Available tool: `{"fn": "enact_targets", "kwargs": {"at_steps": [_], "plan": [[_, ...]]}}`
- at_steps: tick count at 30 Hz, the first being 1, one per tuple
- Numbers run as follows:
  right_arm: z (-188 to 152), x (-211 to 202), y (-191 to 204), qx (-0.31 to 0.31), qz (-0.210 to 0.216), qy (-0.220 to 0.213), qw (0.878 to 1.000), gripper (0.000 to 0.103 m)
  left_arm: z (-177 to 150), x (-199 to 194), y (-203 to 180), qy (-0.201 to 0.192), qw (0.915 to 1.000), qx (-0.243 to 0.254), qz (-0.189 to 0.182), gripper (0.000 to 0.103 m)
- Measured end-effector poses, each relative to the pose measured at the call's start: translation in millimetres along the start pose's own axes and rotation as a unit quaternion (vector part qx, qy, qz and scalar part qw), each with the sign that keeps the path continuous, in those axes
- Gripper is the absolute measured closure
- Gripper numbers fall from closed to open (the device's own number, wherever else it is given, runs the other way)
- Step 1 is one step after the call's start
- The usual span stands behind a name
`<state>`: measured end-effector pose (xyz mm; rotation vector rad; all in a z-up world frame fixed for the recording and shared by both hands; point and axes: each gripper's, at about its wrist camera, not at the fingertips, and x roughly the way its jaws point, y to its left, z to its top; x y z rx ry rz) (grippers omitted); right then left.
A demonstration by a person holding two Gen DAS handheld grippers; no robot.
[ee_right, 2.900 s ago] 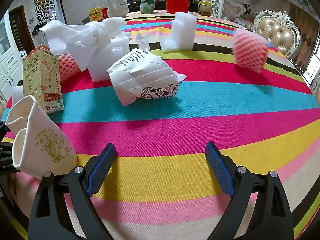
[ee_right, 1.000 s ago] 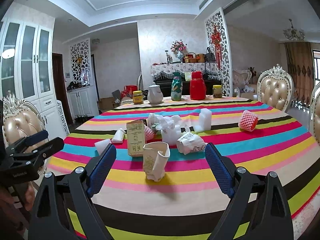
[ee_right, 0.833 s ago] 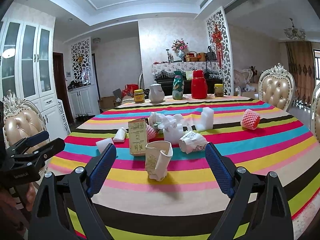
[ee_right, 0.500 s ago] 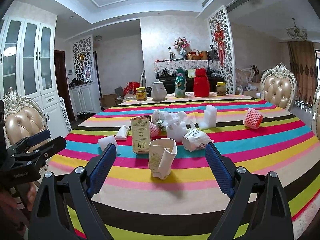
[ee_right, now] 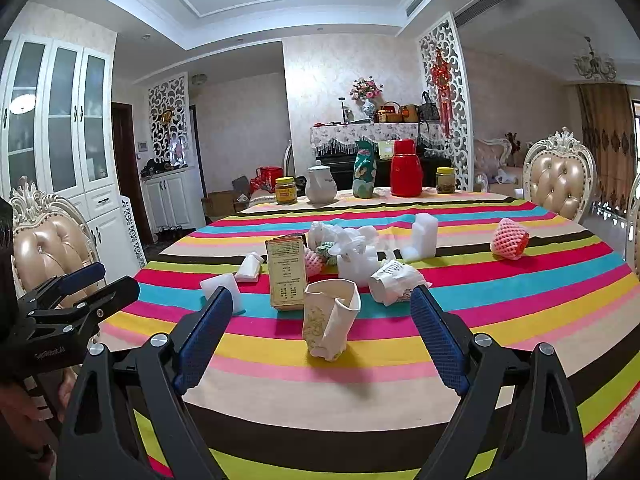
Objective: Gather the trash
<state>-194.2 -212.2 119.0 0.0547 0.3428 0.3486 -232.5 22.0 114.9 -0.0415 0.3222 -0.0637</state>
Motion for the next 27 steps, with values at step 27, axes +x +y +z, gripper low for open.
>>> {"fn": "enact_targets", "kwargs": {"at_steps": [27], "plan": [[-0.6, 0.4, 5.4, -0.003, 0.008, 0.001, 1.0, 0.018, -0.8, 1.6, -2.0, 0.0, 0.9999, 0.013, -0.002, 0.004]]}}
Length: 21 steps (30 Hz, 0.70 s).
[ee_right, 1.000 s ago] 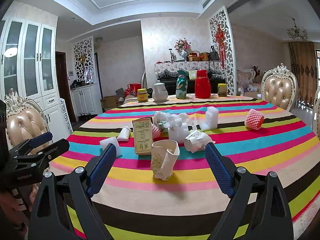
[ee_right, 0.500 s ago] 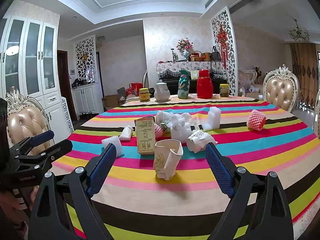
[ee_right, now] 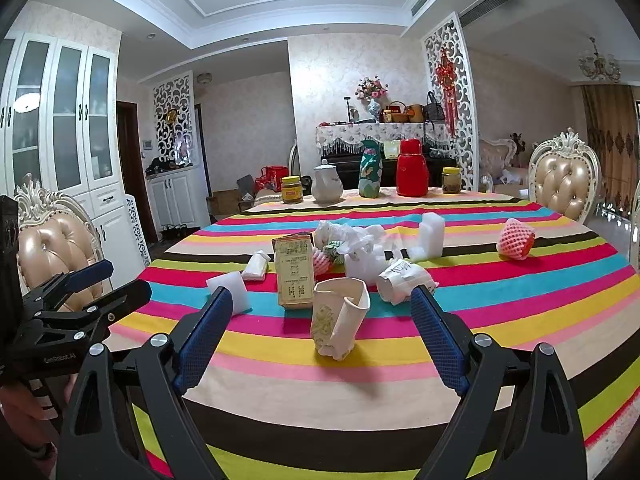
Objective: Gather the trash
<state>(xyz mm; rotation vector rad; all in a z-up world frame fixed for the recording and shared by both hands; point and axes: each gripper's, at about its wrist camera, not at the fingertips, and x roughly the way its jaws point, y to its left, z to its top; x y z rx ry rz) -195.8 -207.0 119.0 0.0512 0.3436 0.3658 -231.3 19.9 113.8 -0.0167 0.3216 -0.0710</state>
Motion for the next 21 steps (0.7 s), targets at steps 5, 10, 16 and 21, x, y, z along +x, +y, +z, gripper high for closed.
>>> {"fn": "enact_targets", "kwargs": {"at_steps": [5, 10, 16, 21], "plan": [[-4, 8, 0, 0.0, 0.005, 0.009, 1.0, 0.018, -3, 6, 1, 0.006, 1.0, 0.006, 0.0, 0.004], [-12, 24, 2, -0.004, 0.01, 0.029, 1.0, 0.018, -7, 19, 6, 0.016, 0.9998, 0.007, 0.006, 0.004], [-12, 45, -3, -0.004, 0.001, 0.051, 0.999, 0.018, -6, 38, 13, 0.028, 0.9995, 0.01, 0.007, 0.004], [-7, 77, -11, -0.001, -0.014, 0.088, 0.996, 0.018, 1, 62, 29, 0.037, 0.9986, 0.026, 0.026, 0.004]]}}
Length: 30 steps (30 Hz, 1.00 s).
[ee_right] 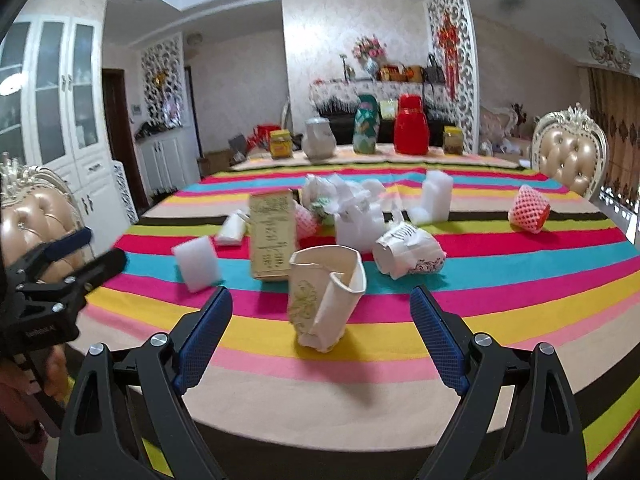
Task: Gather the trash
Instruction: 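Grasp the white paper cup with the right tool while the left tool grasps the white foam block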
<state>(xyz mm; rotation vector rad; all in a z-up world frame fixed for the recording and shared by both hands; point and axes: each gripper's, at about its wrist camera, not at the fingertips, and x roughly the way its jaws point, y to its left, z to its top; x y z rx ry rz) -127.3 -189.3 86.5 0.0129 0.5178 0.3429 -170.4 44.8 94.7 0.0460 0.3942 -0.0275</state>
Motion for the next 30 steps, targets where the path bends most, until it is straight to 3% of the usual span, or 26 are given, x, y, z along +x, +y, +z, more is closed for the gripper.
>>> {"fn": "enact_targets", "kwargs": {"at_steps": [4, 13, 16, 17, 20, 30], "plan": [[8, 31, 1, 0.005, -0.002, 0.034, 0.999, 0.018, 4, 23, 18, 0.03, 0.9993, -0.003, 0.021, 0.004], [10, 80, 16, -0.017, -0.004, 0.094, 0.995, 0.02, -1, 66, 46, 0.086, 0.9956, -0.036, 0.005, 0.004], [5, 87, 16, -0.019, -0.001, 0.11, 0.994, 0.048, -1, 86, 46, 0.112, 0.9924, -0.051, -0.001, 0.004], [3, 87, 12, -0.011, 0.0, 0.11, 0.994, 0.057, -1, 90, 46, 0.118, 0.9915, -0.055, -0.003, 0.004], [2, 83, 2, 0.01, 0.015, 0.105, 0.994, 0.061, 1, 109, 43, 0.139, 0.988, -0.066, -0.007, 0.004], [10, 62, -20, 0.035, 0.025, 0.066, 0.997, 0.061, 12, 161, 27, 0.168, 0.9817, -0.077, 0.045, 0.005]]}}
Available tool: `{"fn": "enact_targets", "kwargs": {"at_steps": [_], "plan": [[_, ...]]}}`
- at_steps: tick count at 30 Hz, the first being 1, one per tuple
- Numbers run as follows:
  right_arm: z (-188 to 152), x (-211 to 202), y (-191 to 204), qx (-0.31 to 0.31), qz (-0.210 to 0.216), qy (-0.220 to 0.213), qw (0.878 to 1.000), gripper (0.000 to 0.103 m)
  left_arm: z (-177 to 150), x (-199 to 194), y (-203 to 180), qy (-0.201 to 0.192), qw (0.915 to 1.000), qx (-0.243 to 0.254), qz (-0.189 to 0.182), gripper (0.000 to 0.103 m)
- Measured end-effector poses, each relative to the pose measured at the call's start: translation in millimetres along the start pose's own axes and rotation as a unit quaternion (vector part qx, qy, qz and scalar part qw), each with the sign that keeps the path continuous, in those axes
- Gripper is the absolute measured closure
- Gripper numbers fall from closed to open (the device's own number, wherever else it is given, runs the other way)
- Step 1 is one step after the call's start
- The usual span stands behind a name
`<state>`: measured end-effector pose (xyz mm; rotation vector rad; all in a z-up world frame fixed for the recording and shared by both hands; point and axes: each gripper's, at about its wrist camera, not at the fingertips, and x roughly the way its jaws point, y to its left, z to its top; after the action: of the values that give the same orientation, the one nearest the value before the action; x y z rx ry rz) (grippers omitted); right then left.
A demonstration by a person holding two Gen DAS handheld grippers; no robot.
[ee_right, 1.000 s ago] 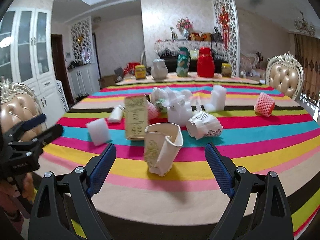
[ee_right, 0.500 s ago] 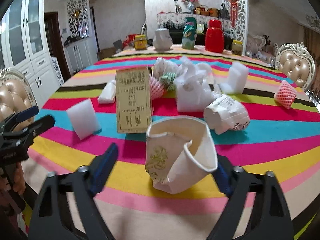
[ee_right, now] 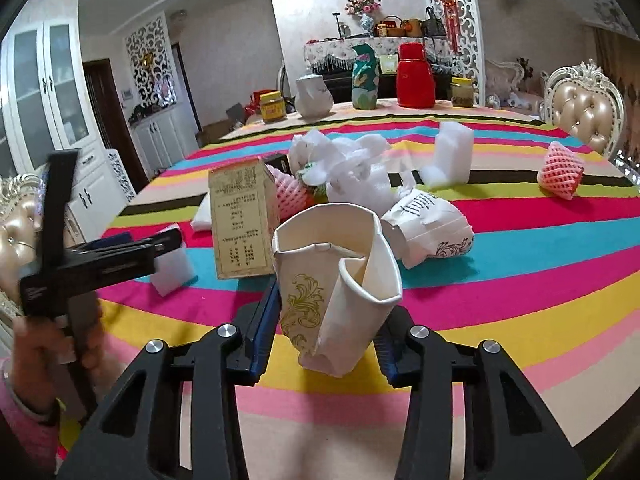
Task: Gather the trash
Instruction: 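Grasp the white paper cup with the right tool while the left tool grasps the white foam block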
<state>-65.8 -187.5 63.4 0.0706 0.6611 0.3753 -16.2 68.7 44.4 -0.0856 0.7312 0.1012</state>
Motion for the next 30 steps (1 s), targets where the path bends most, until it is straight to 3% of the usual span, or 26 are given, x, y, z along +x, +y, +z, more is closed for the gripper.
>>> {"fn": "enact_targets", "kwargs": {"at_steps": [3, 7, 11, 14, 18, 20, 21, 23, 26, 30], "plan": [[0, -5, 0, 0.0, 0.007, -0.006, 1.0, 0.061, 5, 12, -8, 0.008, 0.9996, 0.009, 0.025, 0.007], [-3, -9, -1, 0.002, 0.013, -0.008, 1.0, 0.061, 0, 12, -4, 0.007, 0.9989, 0.006, 0.047, 0.039], [-3, -8, -6, 0.01, 0.017, -0.009, 1.0, 0.061, -8, -10, 2, -0.024, 0.9995, 0.014, 0.016, 0.067], [-4, -9, -7, 0.014, 0.023, -0.011, 1.0, 0.061, -15, -30, 2, -0.048, 0.9985, 0.024, 0.011, 0.073], [-5, -15, -6, 0.011, 0.026, -0.017, 0.999, 0.061, -23, -42, 5, -0.047, 0.9988, 0.012, -0.006, 0.073], [-5, -17, -8, 0.015, 0.027, -0.018, 0.999, 0.06, -27, -45, 11, -0.043, 0.999, -0.002, -0.012, 0.068], [-5, -17, -9, 0.017, 0.028, -0.018, 0.999, 0.06, -29, -46, 12, -0.04, 0.9991, -0.004, -0.014, 0.062], [-5, -17, -12, 0.022, 0.028, -0.018, 0.999, 0.06, -32, -46, 17, -0.03, 0.9994, -0.018, -0.005, 0.019], [-4, -16, -16, 0.03, 0.031, -0.019, 0.999, 0.06, -32, -42, 20, -0.024, 0.9994, -0.024, 0.01, 0.017], [-4, -16, -17, 0.034, 0.032, -0.02, 0.999, 0.06, -23, -25, 14, 0.002, 0.9995, -0.033, -0.005, 0.017]]}}
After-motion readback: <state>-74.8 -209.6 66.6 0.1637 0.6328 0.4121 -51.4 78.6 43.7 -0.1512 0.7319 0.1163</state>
